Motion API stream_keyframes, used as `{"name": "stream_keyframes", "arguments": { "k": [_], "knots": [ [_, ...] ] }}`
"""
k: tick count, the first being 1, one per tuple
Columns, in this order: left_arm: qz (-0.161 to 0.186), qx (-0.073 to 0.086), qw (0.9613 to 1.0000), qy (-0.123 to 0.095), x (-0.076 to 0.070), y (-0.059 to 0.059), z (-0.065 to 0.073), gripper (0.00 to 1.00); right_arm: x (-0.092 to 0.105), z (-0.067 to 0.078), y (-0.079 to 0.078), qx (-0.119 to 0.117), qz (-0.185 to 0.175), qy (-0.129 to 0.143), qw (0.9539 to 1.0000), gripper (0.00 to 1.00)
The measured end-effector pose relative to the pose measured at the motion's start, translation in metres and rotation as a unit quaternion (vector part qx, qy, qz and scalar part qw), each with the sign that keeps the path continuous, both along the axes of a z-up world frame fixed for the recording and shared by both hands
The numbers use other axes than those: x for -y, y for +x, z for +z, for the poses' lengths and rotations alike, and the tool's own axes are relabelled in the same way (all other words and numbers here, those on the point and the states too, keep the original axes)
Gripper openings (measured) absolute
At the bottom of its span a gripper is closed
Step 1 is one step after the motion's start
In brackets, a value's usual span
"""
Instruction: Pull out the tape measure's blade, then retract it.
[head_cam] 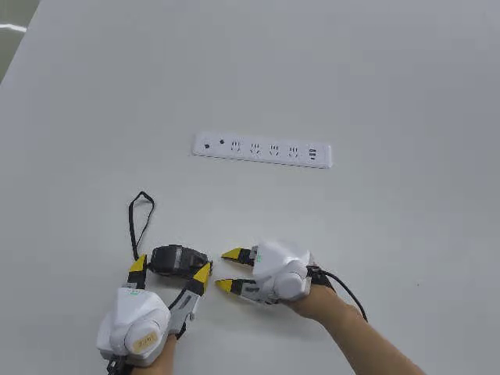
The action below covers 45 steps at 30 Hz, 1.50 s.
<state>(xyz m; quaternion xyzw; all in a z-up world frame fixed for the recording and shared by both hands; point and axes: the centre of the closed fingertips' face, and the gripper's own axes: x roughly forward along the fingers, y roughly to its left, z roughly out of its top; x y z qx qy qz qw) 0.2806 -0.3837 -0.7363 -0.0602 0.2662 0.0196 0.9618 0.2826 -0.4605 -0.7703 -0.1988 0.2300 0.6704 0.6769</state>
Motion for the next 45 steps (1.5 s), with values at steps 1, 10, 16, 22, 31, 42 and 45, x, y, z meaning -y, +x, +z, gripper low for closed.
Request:
{"name": "stream_keyframes", "arguments": {
  "k": [1,10,16,22,31,42,45],
  "knots": [
    [-0.001,0.000,1.0000,0.000,-0.002,-0.002,0.000,0.66,0.002,0.002,-0.001,-0.006,-0.008,0.003,0.9999,0.28],
    [-0.052,-0.011,0.9985,0.013,-0.002,-0.013,0.010,0.77,0.016,0.016,-0.004,0.002,-0.045,0.010,0.9989,0.35],
    [-0.090,-0.010,0.9955,0.026,-0.005,-0.022,0.015,0.82,0.030,0.027,-0.009,0.009,-0.077,0.010,0.9970,0.42],
    [-0.148,-0.015,0.9884,0.029,-0.003,-0.032,0.014,0.85,0.043,0.037,-0.015,0.012,-0.113,0.005,0.9936,0.48],
    [-0.212,-0.027,0.9762,0.035,-0.003,-0.052,0.015,0.84,0.066,0.058,-0.029,0.010,-0.173,0.019,0.9847,0.54],
    [-0.232,-0.017,0.9721,0.031,-0.016,-0.064,0.032,0.94,0.095,0.069,-0.050,0.007,-0.231,0.021,0.9728,0.61],
    [-0.236,-0.015,0.9712,0.032,-0.019,-0.068,0.037,0.96,0.104,0.072,-0.057,0.004,-0.243,0.021,0.9697,0.64]
  ]
}}
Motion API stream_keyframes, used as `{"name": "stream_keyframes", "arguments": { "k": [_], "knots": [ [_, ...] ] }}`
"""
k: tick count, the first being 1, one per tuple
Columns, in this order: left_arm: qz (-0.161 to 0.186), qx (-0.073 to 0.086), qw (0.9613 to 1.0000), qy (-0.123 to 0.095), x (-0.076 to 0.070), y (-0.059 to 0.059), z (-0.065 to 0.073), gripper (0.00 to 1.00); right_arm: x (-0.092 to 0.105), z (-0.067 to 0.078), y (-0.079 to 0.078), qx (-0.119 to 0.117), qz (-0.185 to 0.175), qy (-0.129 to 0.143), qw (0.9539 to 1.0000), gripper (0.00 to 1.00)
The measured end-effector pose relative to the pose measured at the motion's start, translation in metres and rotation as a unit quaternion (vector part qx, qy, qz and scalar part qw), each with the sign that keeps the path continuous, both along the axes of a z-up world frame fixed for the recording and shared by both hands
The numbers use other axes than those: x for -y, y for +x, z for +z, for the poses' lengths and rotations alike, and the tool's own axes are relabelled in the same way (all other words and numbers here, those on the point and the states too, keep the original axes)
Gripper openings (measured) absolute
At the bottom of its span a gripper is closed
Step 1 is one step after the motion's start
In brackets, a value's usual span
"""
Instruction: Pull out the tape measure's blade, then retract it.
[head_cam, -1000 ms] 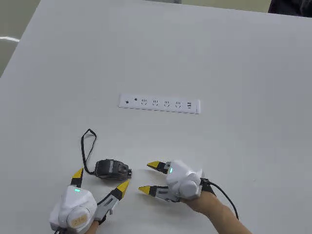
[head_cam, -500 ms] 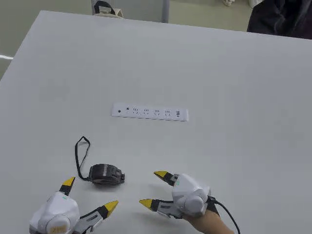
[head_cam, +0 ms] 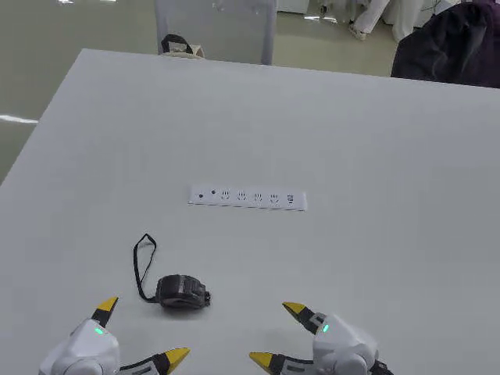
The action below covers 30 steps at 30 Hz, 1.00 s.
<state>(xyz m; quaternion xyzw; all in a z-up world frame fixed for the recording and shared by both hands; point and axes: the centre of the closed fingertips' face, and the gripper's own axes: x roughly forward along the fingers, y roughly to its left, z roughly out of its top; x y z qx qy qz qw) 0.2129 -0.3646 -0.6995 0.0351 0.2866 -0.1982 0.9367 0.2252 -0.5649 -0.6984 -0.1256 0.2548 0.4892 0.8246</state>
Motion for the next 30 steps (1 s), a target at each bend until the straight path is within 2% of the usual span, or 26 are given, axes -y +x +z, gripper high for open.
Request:
{"name": "stream_keyframes", "arguments": {
  "k": [4,7,11,19,22,26,30],
  "knots": [
    [-0.007,0.002,1.0000,0.000,-0.003,-0.007,0.006,0.98,0.013,0.005,-0.009,-0.001,-0.017,0.000,0.9999,0.67],
    [-0.017,0.004,0.9998,0.008,-0.004,-0.012,0.008,0.99,0.022,0.008,-0.014,0.005,-0.027,0.002,0.9996,0.72],
    [-0.025,0.006,0.9997,0.002,-0.006,-0.018,0.014,0.99,0.030,0.011,-0.022,0.004,-0.035,0.001,0.9994,0.77],
    [-0.042,-0.003,0.9991,0.001,-0.012,-0.034,0.012,0.99,0.042,0.018,-0.033,0.004,-0.046,-0.001,0.9989,0.82],
    [-0.042,-0.005,0.9991,-0.002,-0.014,-0.040,0.013,0.99,0.045,0.024,-0.035,-0.006,-0.059,0.010,0.9982,0.84],
    [-0.046,-0.009,0.9989,-0.006,-0.015,-0.048,0.012,0.99,0.048,0.028,-0.040,-0.005,-0.064,0.009,0.9979,0.88],
    [-0.045,-0.007,0.9989,-0.010,-0.014,-0.050,0.014,0.99,0.050,0.032,-0.040,-0.005,-0.071,0.014,0.9974,0.92]
  ]
}}
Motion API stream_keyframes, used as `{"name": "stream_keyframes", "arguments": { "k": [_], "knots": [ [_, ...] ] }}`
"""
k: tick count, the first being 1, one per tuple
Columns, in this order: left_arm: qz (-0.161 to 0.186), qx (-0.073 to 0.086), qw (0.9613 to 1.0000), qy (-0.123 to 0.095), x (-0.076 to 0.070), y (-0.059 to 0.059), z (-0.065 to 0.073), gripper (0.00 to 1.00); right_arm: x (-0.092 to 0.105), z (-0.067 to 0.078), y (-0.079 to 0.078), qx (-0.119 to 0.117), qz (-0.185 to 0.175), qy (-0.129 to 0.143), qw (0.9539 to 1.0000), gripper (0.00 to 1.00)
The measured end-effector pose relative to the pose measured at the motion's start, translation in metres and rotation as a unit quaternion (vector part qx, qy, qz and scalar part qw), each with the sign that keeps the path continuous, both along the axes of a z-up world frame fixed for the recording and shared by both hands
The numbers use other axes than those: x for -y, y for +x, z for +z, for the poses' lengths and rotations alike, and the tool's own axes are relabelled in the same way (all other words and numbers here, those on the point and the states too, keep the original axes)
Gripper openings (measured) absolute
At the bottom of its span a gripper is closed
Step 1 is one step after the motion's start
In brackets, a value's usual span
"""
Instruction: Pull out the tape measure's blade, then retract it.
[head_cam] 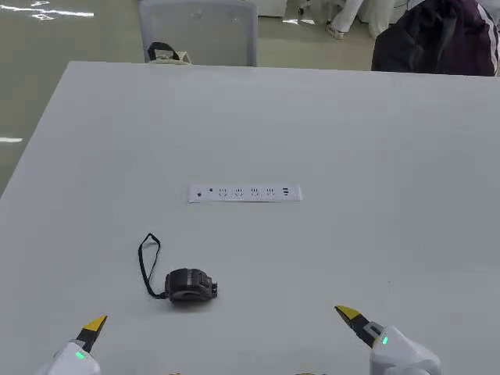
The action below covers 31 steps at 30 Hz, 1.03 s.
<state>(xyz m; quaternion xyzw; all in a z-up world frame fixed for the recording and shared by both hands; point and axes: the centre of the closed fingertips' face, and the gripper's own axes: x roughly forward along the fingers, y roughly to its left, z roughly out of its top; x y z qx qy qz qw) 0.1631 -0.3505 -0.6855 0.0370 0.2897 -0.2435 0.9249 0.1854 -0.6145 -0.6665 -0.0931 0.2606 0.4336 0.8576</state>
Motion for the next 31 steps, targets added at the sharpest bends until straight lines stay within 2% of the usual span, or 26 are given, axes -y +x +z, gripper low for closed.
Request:
{"name": "stream_keyframes", "arguments": {
  "k": [7,20,31],
  "knots": [
    [-0.006,0.005,1.0000,0.006,0.0006,-0.0016,0.0032,0.99,0.0003,0.0055,0.0002,0.004,-0.002,0.001,1.0000,1.00],
    [-0.002,0.013,0.9999,0.008,-0.0037,-0.0015,0.0055,0.99,0.0027,0.0082,-0.0022,0.010,-0.008,0.000,0.9999,1.00],
    [-0.001,0.014,0.9999,0.009,-0.0049,-0.0024,0.0065,0.99,0.0006,0.0103,-0.0036,0.011,-0.007,0.000,0.9999,1.00]
  ]
}}
